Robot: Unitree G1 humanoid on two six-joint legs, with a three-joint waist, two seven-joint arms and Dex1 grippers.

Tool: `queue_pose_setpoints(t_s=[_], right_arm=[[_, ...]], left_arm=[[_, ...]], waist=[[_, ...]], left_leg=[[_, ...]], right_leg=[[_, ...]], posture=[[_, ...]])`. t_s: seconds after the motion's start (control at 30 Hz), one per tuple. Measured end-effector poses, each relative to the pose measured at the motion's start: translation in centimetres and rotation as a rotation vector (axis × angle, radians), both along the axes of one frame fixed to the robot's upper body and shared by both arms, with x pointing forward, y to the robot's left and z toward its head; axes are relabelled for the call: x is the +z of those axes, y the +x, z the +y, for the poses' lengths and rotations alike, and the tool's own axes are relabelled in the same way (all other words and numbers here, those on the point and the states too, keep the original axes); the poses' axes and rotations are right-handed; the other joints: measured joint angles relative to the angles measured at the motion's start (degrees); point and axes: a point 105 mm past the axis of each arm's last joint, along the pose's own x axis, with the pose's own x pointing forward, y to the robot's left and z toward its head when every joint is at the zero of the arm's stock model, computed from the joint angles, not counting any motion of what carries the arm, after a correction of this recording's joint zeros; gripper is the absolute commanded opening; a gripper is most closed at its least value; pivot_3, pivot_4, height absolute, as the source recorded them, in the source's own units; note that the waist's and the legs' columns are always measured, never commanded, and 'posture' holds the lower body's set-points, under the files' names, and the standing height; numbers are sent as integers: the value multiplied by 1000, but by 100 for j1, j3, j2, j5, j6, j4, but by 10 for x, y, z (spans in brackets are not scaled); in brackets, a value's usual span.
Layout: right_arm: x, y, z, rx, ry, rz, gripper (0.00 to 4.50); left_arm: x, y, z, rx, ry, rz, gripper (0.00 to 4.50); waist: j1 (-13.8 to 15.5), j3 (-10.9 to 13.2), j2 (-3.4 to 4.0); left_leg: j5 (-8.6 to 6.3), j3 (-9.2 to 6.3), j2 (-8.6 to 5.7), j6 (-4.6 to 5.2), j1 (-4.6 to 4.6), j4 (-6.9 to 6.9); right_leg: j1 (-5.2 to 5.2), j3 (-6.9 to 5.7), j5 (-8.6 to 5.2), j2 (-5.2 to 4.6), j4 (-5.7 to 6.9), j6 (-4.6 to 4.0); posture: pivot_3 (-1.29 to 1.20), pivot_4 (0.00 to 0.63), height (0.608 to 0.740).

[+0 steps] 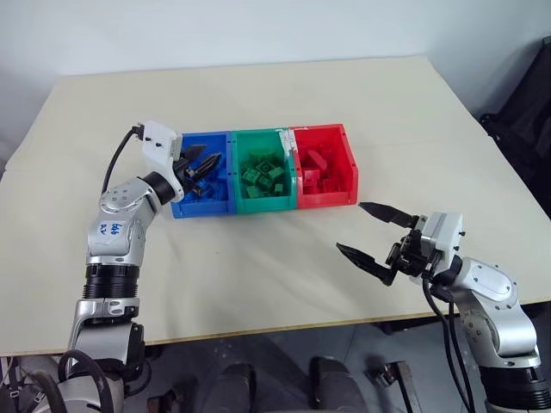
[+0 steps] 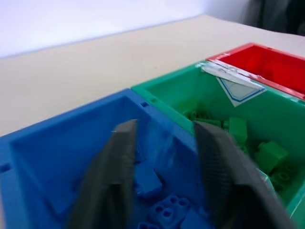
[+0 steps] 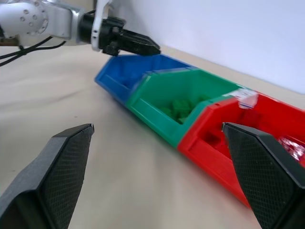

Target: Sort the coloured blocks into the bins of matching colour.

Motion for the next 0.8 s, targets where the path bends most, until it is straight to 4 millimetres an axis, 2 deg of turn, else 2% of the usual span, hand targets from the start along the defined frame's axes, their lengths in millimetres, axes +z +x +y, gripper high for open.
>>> queue_pose_setpoints(t_s=[0.1, 0.23, 0.37, 0.53, 0.63, 0.8], right_arm=[[0, 1, -1, -12, 0, 1, 4500], [-4, 3, -5, -22, -2, 16, 4500], [-13, 3, -10, 6, -34, 44, 4500], [-24, 1, -18, 67, -93, 71, 4500], [-30, 4, -25, 76, -120, 82, 4500], [-30, 5, -28, 94, -138, 84, 4500]], left_arm=[[-1, -13, 17, -7, 59, -17, 3911], [-15, -43, 47, -17, 147, -11, 3911], [-33, -85, 72, -51, 240, 35, 3911], [-69, -134, 97, -46, 326, 96, 3911], [-79, -142, 96, -29, 307, 88, 3911], [-75, -138, 88, -13, 286, 35, 3911]], waist=[[-28, 0, 1], [-31, 0, 1], [-2, 0, 1], [40, 0, 1], [119, 0, 1], [152, 0, 1]], left_leg=[[0, 1, 4, 0, 2, -1], [0, -2, 8, 0, 1, -3], [-3, 0, 34, 3, 1, -2], [-5, 1, 36, 7, 6, -2], [-6, 0, 35, 8, 6, 8], [-6, 2, 36, 7, 7, 7]], right_leg=[[0, 2, 0, 1, 0, 0], [0, 2, 0, -1, -3, -1], [4, 6, 0, -5, -12, -1], [13, 5, -1, -7, -29, -3], [17, 4, -1, -8, -29, -3], [14, 6, -1, -4, -24, -3]], posture=[[0, 150, 740], [0, 150, 740], [0, 150, 740], [0, 150, 740], [0, 150, 740], [0, 150, 740]])
